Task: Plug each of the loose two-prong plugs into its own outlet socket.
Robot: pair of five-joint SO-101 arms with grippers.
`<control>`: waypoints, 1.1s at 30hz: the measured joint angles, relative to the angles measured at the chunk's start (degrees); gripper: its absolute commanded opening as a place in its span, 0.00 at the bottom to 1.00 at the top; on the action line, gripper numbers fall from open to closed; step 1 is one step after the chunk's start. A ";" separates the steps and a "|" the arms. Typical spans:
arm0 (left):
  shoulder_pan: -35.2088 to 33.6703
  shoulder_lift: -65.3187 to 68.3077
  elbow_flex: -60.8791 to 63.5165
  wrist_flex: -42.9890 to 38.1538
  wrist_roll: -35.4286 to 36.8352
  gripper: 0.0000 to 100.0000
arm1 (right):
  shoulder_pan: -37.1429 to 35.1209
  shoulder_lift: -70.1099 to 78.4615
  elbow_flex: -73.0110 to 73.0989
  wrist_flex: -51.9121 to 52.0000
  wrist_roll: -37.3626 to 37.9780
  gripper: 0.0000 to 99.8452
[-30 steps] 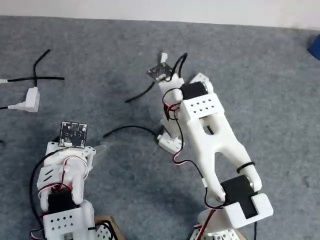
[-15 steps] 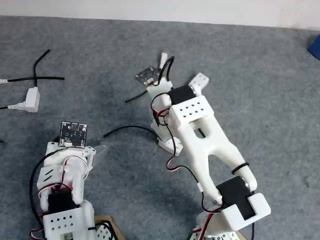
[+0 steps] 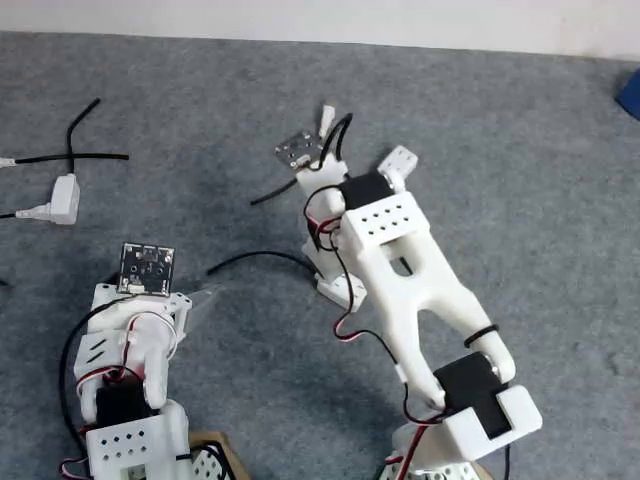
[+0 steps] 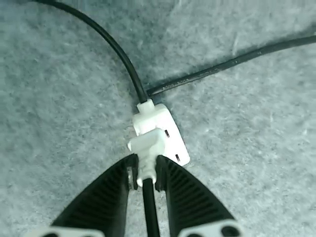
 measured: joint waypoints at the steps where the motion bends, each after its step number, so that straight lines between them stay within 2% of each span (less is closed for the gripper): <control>1: 0.00 0.00 0.00 0.00 0.00 0.45 | 0.00 0.00 0.00 -0.09 0.00 0.01; 10: 0.00 0.00 0.00 0.00 0.00 0.45 | 0.18 0.00 0.00 1.58 0.00 0.01; 19: 0.00 0.00 0.00 0.00 0.00 0.45 | 3.43 0.00 0.00 1.58 0.00 0.01; 33: 0.00 0.00 0.00 0.00 0.00 0.45 | 3.43 0.00 0.18 0.88 0.00 0.01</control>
